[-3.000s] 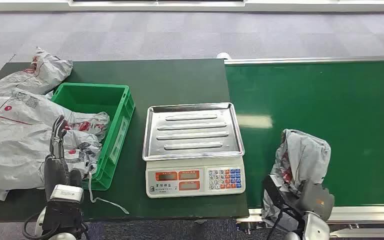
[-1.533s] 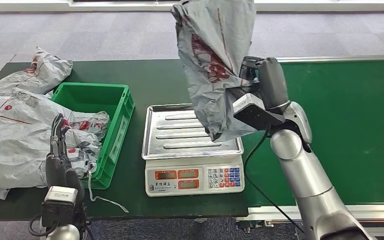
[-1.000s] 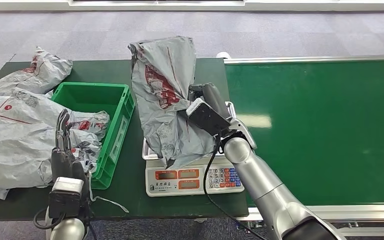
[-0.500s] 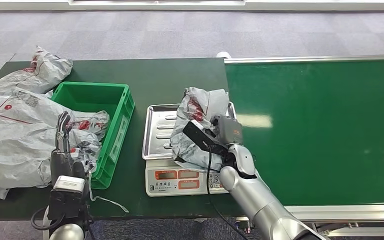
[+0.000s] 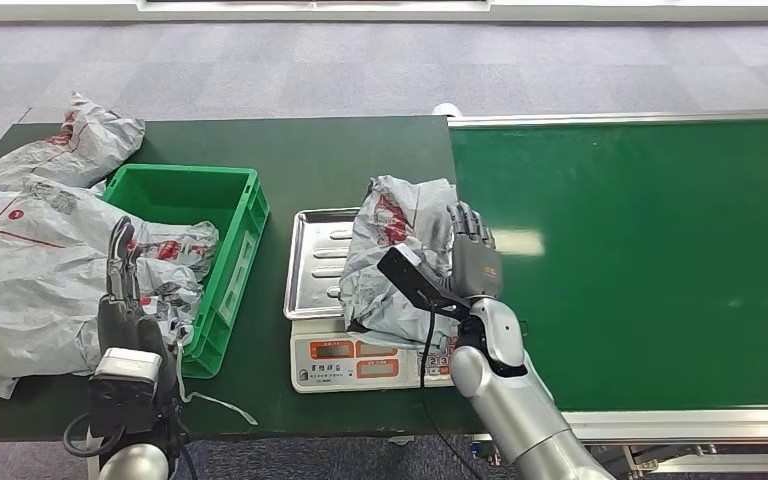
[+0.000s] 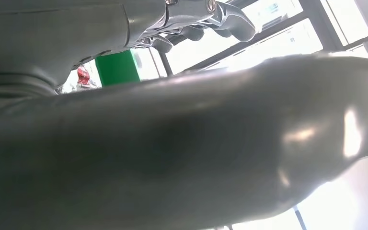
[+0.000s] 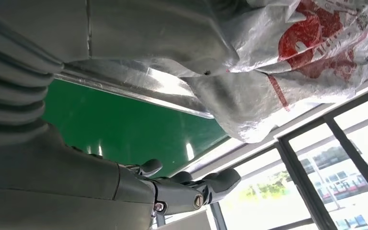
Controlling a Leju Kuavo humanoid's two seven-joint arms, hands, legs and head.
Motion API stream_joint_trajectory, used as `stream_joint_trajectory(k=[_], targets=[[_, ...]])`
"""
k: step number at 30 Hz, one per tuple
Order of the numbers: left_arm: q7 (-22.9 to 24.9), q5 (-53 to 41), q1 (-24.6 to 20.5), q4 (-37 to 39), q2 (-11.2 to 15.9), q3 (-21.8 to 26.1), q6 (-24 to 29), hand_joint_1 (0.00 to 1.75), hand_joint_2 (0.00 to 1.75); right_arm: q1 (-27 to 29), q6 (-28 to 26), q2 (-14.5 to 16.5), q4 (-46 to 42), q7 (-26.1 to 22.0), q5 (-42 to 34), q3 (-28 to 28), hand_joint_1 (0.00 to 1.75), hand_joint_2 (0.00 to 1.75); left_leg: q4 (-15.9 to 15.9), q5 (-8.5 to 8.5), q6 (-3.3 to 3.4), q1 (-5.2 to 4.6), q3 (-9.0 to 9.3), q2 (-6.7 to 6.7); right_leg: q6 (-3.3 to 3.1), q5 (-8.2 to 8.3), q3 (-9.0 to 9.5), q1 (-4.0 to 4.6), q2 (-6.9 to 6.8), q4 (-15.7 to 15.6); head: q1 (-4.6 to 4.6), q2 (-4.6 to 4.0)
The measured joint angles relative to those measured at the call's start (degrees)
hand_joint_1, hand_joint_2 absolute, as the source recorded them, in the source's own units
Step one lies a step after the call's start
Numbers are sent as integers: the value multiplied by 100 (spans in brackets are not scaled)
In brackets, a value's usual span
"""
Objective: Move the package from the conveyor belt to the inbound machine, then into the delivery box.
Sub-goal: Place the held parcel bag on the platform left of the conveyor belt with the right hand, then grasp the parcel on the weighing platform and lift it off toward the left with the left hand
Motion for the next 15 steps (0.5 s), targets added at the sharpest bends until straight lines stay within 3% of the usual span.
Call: stream_joint_trajectory(k=[1, 2, 5, 6, 10, 13, 15], targets=[[-22, 59, 1, -9, -9, 1, 4, 0, 0, 31, -22, 0, -64, -53, 11, -14, 0, 0, 0, 0, 0, 0, 0, 0, 0, 0, 0, 0, 0, 0, -1, 0], [-55, 135, 3, -25, -19, 2, 9, 0, 0, 82, -61, 0, -161, -135, 35, -29, 0, 44, 0, 0, 0, 0, 0, 0, 0, 0, 0, 0, -1, 0, 0, 0], [-219, 189, 6, -113, -63, 30, 120, 0, 0, 405, -377, 1, -820, -447, 380, -67, 0, 44, 0, 0, 0, 0, -3, -3, 0, 0, -1, 0, -5, 0, 0, 0], [-281, 69, -2, -140, -78, 40, 217, 0, 0, 560, -603, 2, -1159, -576, 589, -72, 0, 0, 0, -1, 0, 0, -6, -6, -1, -1, -2, 0, -8, 0, 0, 0], [-345, -823, -171, -151, -104, 33, 561, 0, 0, 1174, -1843, 44, -2740, -1442, 1300, -65, 0, 0, 0, -5, -1, 0, -14, -17, 1, -9, -8, 0, -17, 0, 0, 0], [-101, -1386, -484, 9, -24, -35, 394, 0, 0, 1582, -2210, 283, -3994, -2924, 1175, -163, 0, 0, 0, -6, -2, 0, -12, -16, -1, -11, -8, 2, -16, -2, -1, 0], [93, -1636, -764, 218, 133, -114, 54, 0, 87, 1844, -2248, 511, -4639, -3971, 565, -343, 0, 0, 0, -6, -2, 0, -10, -16, -4, -13, -5, 5, -18, -3, 0, 0]])
